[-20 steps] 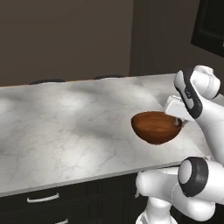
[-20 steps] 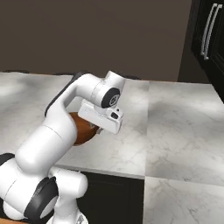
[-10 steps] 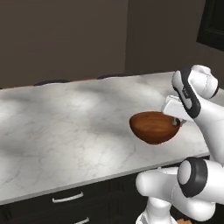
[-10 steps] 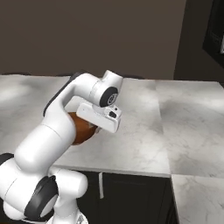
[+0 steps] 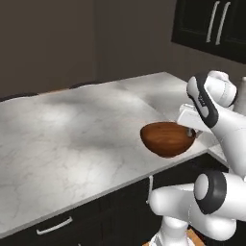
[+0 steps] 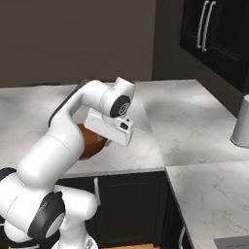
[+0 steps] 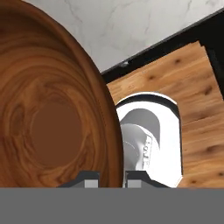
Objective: Pick the cup and bowl and place them in the sink. Then turn on the water.
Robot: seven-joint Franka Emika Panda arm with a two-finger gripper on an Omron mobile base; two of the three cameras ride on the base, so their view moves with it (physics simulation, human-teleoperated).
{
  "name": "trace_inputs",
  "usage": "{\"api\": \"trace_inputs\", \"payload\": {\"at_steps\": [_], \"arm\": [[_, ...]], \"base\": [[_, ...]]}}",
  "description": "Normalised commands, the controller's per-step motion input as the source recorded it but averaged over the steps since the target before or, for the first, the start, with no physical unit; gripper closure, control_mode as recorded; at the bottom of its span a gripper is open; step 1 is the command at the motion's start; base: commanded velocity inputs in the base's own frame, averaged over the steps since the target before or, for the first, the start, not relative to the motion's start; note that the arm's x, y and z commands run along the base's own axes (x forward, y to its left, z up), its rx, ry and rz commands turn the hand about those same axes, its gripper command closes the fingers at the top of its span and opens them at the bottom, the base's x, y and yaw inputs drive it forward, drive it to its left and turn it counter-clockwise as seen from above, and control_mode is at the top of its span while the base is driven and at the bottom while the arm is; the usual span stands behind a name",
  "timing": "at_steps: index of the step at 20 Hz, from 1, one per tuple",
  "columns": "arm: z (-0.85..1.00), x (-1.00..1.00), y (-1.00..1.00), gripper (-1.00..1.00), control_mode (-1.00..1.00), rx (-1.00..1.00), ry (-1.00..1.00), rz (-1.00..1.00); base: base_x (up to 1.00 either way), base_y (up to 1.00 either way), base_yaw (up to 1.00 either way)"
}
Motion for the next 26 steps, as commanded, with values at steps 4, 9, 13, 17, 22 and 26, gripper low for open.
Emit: {"api": "trace_inputs", "payload": {"at_steps": [4, 9, 13, 17, 22, 26], "arm": [[0.0, 0.0, 0.0, 1.0, 1.0, 0.0, 0.0, 0.0], [0.0, 0.0, 0.0, 1.0, 1.0, 0.0, 0.0, 0.0], [0.0, 0.0, 0.0, 1.0, 1.0, 0.0, 0.0, 0.0], [0.0, 0.0, 0.0, 1.0, 1.0, 0.0, 0.0, 0.0], [0.0, 0.0, 0.0, 1.0, 1.0, 0.0, 0.0, 0.0], [0.0, 0.0, 0.0, 1.0, 1.0, 0.0, 0.0, 0.0]], "base": [[-0.57, -0.27, -0.52], [-0.6, -0.35, -0.52], [-0.6, -0.41, -0.51], [-0.59, -0.43, -0.51], [-0.5, -0.43, -0.49], [-0.31, -0.34, -0.49]]}}
